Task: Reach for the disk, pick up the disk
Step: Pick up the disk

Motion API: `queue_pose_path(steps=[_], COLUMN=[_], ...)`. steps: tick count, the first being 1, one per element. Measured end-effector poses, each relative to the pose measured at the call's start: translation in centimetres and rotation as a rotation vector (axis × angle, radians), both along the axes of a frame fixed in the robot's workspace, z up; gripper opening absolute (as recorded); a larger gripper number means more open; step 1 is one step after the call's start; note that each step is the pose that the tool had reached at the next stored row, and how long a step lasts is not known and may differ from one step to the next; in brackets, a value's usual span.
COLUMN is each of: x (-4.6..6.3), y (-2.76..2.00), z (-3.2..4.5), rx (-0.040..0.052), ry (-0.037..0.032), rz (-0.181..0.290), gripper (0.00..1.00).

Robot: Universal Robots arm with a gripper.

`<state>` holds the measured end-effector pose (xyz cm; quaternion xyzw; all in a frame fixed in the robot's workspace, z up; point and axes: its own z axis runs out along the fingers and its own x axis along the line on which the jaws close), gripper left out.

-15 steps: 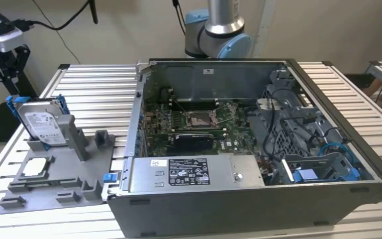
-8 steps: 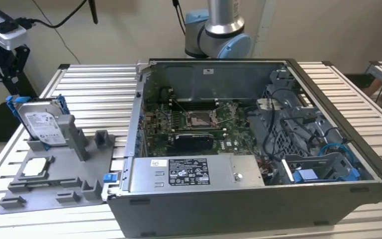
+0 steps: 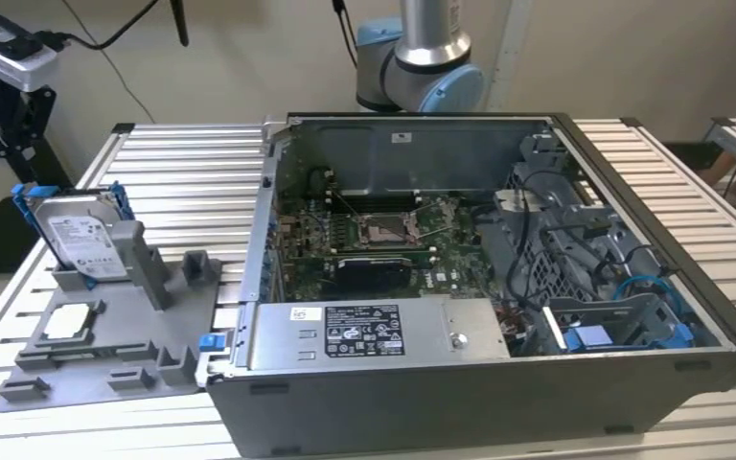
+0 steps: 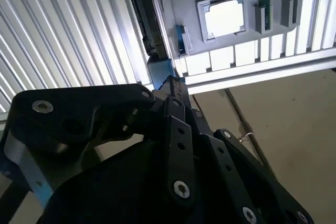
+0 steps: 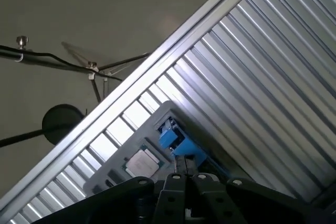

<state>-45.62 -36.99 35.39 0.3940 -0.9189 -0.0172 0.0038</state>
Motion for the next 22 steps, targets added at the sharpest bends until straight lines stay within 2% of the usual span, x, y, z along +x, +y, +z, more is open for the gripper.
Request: queue_pose_path(steps=[16, 20, 22], x=[0.0, 0.0, 0.0], y=[0.0, 0.0, 0.0], z=[0.0, 0.01, -0.01], rx=[-0.0001, -0.0009, -0.0018], ry=[-0.0023, -0.0081, -0.0163], rz=[0.234, 0.3, 0.334], gripper=[0.0, 0.0, 0.0])
